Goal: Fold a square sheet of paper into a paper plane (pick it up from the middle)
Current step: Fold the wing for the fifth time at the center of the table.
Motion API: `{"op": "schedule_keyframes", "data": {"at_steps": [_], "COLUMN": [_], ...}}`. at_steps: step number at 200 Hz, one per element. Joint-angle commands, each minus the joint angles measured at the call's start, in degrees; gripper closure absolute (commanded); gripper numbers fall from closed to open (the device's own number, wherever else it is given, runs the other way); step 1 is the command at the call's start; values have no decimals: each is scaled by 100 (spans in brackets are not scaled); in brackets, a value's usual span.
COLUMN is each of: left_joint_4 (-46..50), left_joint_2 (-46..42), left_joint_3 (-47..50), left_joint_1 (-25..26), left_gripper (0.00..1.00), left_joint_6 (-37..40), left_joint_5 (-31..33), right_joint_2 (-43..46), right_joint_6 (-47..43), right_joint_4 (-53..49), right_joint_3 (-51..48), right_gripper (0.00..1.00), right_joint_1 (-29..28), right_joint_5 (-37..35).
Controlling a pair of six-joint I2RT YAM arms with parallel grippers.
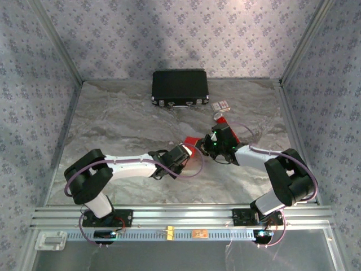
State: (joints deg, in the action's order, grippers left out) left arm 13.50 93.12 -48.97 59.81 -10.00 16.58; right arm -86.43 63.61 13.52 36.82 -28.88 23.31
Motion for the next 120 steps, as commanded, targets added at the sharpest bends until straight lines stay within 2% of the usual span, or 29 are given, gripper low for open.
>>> {"op": "schedule_keyframes", "data": {"at_steps": [1, 68, 120], "left_joint_4": [30, -11, -62], "left_joint_2": [-12, -53, -83], "left_joint_3": [-86, 6, 41], "left_joint_1": [40, 39, 39], "left_gripper": [67, 76, 88], "left_joint_6": [60, 24, 16], "left_joint_5": [180, 208, 210], "right_joint_2": [26, 32, 54], "right_joint_6": [-61, -78, -111], "right_joint_4": [-146, -155, -169], "right_joint_3": [174, 144, 117], "right_gripper": [93, 93, 91], "right_joint_1": [14, 41, 50], "right_joint_5": [22, 33, 44]}}
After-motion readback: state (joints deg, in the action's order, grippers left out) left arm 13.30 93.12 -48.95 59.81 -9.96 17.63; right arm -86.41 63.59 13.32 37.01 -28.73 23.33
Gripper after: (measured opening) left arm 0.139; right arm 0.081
